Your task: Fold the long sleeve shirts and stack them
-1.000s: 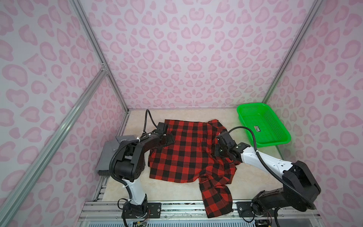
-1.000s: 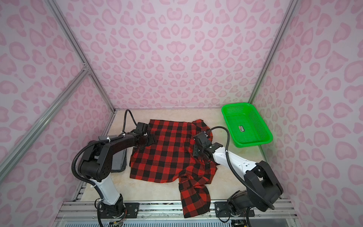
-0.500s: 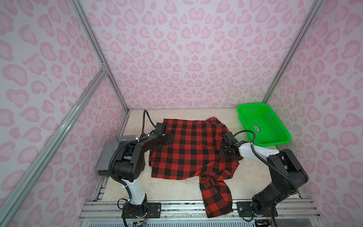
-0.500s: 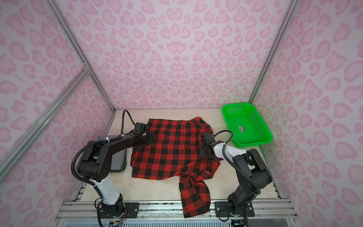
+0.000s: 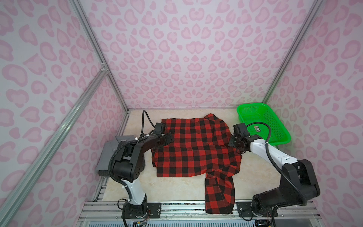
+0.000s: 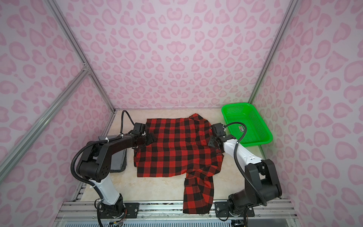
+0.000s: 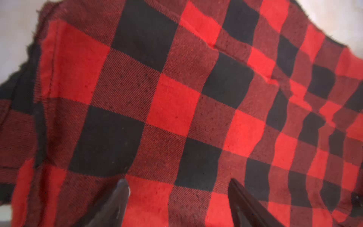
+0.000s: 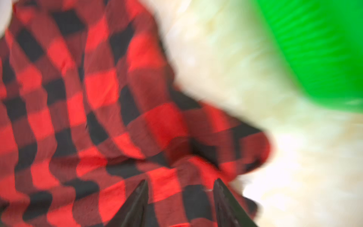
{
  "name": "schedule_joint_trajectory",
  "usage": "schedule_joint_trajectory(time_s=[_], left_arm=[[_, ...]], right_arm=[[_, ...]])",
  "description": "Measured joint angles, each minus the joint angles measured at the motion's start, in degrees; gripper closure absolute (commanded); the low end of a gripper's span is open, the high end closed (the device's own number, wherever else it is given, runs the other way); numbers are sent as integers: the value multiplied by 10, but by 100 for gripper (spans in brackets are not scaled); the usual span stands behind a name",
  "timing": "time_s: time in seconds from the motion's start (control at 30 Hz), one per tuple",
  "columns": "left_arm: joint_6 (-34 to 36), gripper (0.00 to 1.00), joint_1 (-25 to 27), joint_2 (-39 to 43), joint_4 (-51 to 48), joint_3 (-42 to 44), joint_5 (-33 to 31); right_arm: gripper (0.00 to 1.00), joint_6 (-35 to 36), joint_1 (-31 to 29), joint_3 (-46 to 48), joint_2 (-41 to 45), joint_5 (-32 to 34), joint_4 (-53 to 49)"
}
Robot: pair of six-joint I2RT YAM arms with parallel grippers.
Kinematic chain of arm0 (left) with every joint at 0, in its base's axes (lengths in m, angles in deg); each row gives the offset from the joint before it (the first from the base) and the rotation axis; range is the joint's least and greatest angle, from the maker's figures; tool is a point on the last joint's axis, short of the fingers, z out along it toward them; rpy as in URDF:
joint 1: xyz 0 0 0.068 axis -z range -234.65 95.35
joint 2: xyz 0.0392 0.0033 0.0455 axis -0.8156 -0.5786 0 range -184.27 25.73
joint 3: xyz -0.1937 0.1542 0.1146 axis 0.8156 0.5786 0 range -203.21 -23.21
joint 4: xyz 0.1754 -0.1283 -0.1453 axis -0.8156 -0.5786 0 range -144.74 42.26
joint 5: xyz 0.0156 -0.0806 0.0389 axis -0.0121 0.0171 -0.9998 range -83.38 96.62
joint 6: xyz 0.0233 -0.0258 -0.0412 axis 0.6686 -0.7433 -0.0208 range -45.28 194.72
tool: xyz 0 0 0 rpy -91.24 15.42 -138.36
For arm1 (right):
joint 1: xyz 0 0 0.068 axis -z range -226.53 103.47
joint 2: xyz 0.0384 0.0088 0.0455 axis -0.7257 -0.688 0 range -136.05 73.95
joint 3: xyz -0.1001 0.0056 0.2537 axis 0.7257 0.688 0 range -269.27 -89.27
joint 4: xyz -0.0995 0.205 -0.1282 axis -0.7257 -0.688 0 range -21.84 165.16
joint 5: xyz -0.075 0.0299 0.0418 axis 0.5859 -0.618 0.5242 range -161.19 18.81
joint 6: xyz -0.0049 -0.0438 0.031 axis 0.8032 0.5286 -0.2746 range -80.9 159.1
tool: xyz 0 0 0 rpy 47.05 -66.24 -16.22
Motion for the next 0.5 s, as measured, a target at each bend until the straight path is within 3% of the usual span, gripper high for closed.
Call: schedule_joint_trajectory(time_s=[0.23, 0.5], left_arm=[[-20, 18, 48, 45, -51, 8, 16], [-53, 17, 129, 67, -60, 14, 14]], right_arm=[[52, 14, 41, -33, -53, 13, -21], [52, 23, 15, -33, -118, -1, -2]])
